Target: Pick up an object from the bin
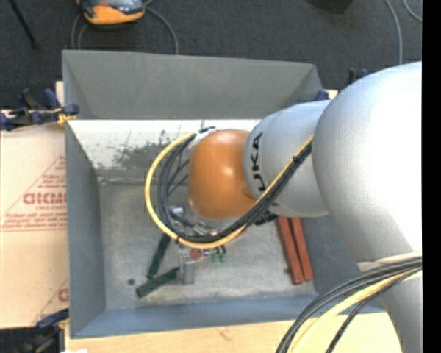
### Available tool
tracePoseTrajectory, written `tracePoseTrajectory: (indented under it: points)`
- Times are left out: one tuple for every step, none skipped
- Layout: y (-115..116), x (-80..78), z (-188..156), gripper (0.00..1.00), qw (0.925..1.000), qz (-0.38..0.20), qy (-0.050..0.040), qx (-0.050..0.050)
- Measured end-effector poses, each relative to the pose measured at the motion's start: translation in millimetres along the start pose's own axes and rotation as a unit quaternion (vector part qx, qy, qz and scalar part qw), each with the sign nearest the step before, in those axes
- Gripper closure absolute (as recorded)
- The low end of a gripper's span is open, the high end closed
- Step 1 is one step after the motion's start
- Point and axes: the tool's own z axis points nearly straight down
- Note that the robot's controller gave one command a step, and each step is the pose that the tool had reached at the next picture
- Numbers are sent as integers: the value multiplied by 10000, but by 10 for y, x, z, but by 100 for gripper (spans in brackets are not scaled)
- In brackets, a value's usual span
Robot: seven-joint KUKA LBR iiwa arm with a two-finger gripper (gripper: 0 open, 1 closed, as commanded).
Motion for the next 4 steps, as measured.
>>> tracePoseTrajectory:
  points:
    - [38,-133,-9,0,9998,177,-20,-1]
    - [-2,-2,-23,0,9997,-234,-80,-5]
    - [951,-265,-56,100,9380,-3467,-46,20]
    - [943,-261,-58,100,9388,-3444,-50,9]
